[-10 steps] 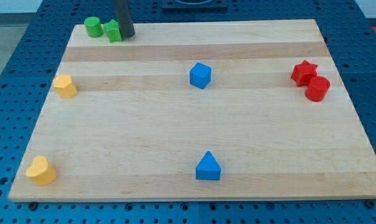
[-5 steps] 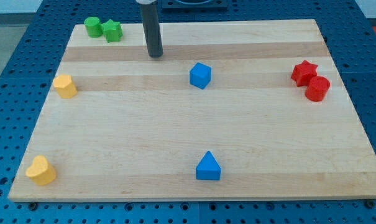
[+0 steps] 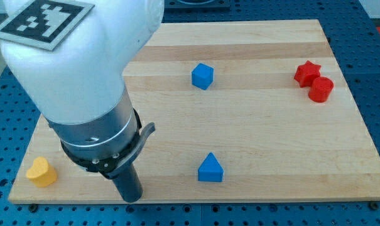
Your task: Place the yellow heart horizontally at the right of the yellow hexagon
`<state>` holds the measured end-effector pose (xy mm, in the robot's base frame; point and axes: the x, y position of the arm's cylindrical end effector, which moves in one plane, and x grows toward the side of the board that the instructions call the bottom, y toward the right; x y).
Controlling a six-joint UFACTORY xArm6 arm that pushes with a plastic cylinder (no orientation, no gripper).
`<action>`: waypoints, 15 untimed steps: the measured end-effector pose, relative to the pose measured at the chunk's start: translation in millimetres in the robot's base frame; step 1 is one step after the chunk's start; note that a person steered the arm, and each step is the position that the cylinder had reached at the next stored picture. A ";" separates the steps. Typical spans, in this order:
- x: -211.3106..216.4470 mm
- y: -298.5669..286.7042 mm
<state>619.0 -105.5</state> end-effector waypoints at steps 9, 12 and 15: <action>-45.3 -167.8; -101.1 -166.0; -130.8 -110.3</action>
<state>488.1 -215.8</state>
